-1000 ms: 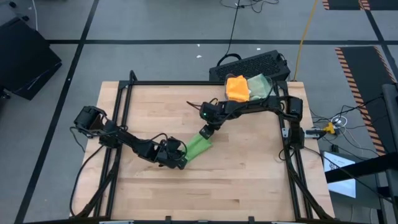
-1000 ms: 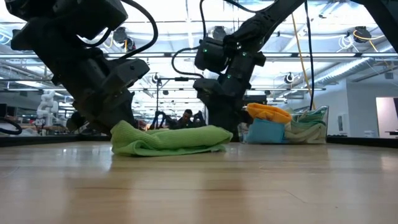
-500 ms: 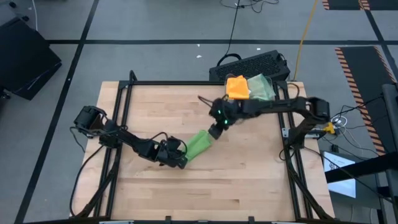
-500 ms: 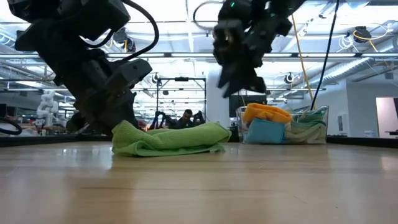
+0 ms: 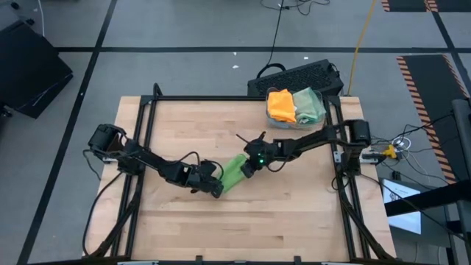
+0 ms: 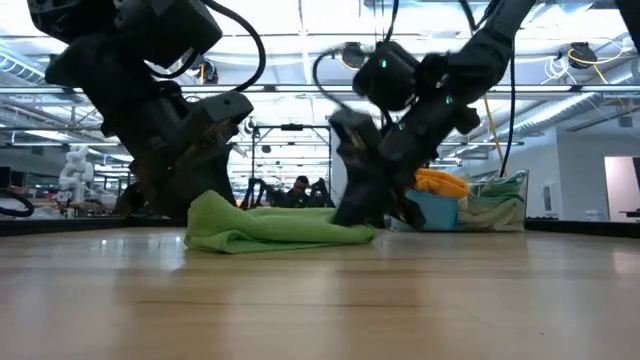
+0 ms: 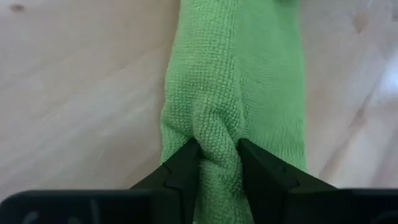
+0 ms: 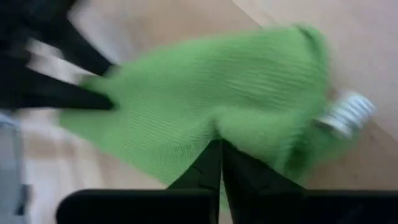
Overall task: Fold microfiber towels
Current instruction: Fold the green microfiber towel, then put the green microfiber towel into the transparent bin
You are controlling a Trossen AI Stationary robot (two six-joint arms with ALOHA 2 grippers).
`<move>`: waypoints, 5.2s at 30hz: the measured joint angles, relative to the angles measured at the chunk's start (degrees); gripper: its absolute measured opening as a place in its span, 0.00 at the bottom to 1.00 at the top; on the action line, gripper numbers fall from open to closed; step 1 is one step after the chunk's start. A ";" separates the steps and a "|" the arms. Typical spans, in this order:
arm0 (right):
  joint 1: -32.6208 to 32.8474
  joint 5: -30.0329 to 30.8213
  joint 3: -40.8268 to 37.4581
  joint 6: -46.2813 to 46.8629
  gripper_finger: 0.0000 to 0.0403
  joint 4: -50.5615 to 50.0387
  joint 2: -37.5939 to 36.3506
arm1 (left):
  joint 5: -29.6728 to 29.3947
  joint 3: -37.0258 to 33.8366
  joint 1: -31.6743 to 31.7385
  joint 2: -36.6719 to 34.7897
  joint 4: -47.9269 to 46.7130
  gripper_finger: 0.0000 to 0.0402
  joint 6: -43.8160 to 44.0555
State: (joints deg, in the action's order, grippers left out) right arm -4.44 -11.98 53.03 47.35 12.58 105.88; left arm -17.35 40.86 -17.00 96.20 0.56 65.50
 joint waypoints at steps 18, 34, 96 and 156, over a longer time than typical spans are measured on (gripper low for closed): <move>-0.07 -0.18 0.07 0.87 0.00 -0.46 1.78 | 20.49 0.02 12.72 -9.42 -6.53 0.49 2.51; -0.07 -0.22 0.05 0.40 0.00 -0.44 1.78 | 30.67 0.26 16.97 2.37 5.25 0.77 1.49; -1.99 11.88 -15.81 25.48 0.58 35.32 -23.37 | 1.31 0.17 16.48 -12.57 32.54 0.03 -7.44; -54.74 -31.73 -11.54 10.81 0.07 -12.96 -46.02 | 25.28 2.60 29.91 -8.79 35.33 0.59 -4.35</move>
State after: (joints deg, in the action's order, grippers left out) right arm -59.19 -43.71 41.50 58.16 -0.38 59.85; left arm 7.93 43.46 12.91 87.42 35.89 61.14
